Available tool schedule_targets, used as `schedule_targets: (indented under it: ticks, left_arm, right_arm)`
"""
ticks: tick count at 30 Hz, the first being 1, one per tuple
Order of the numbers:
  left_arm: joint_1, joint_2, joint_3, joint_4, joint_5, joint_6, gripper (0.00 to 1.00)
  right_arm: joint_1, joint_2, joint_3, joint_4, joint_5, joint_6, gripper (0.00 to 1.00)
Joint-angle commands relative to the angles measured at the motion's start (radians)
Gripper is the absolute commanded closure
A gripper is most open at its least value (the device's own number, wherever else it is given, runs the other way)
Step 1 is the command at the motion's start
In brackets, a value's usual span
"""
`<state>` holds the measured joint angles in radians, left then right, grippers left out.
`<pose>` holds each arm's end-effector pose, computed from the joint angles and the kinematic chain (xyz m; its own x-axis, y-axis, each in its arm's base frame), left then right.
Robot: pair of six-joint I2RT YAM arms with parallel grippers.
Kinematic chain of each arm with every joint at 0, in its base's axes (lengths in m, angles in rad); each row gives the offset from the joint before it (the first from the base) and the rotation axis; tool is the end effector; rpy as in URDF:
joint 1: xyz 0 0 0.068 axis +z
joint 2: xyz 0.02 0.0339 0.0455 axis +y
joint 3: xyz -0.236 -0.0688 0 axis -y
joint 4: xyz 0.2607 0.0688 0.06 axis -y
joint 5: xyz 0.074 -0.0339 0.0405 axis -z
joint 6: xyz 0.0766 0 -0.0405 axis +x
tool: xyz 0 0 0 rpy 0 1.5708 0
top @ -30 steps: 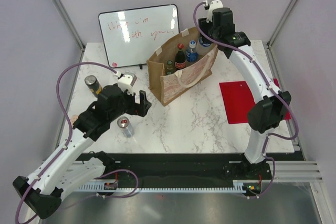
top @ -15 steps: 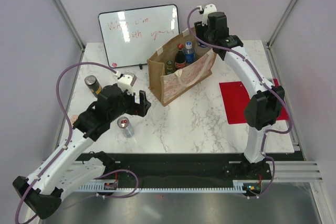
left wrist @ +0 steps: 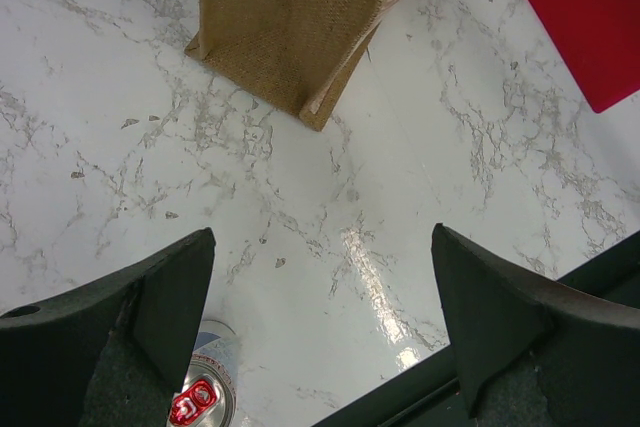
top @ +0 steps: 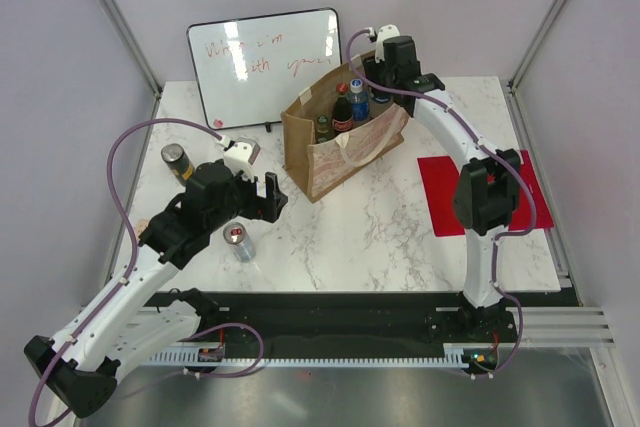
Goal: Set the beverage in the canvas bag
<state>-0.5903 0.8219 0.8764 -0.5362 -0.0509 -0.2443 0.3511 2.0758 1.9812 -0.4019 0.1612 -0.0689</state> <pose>0.2096 -0.1358 0.2907 -0.4989 0.0435 -0.8656 0.4099 0.8918 -0.1915 0.5028 0.1711 0.2839 -0.4320 -0.2306 -0.8719 -0.2373 0.9618 -0.1368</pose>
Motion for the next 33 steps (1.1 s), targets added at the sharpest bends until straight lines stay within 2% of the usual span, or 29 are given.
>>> schedule_targets:
  ticks: [1,3,7,12,18,24,33]
  left_arm:
    - [0.003,-0.010,-0.002,0.035,-0.012,0.033,0.05]
    - [0.003,-0.010,-0.004,0.035,-0.012,0.033,0.05]
    - [0.003,-0.010,-0.007,0.033,-0.007,0.031,0.05]
    - [0.003,-0.010,-0.005,0.035,-0.013,0.031,0.05]
    - [0.003,-0.012,-0.005,0.035,-0.017,0.033,0.05]
    - [0.003,-0.015,-0.002,0.033,-0.023,0.033,0.04]
    - [0.003,-0.020,-0.005,0.033,-0.026,0.033,0.04]
  right_arm:
    - [-0.017,0.021,0.062,0.192,0.034,-0.003,0.96]
    - [-0.034,0.059,0.077,0.186,0.021,0.020,0.95]
    - [-0.047,0.086,0.079,0.186,0.006,0.060,0.76]
    - [-0.054,0.109,0.082,0.183,-0.006,0.052,0.66]
    - [-0.060,0.099,0.077,0.155,0.021,0.047,0.47]
    - [-0.060,0.049,0.068,0.143,0.028,0.040,0.35]
    - [-0.060,-0.033,0.004,0.137,0.072,0.093,0.29]
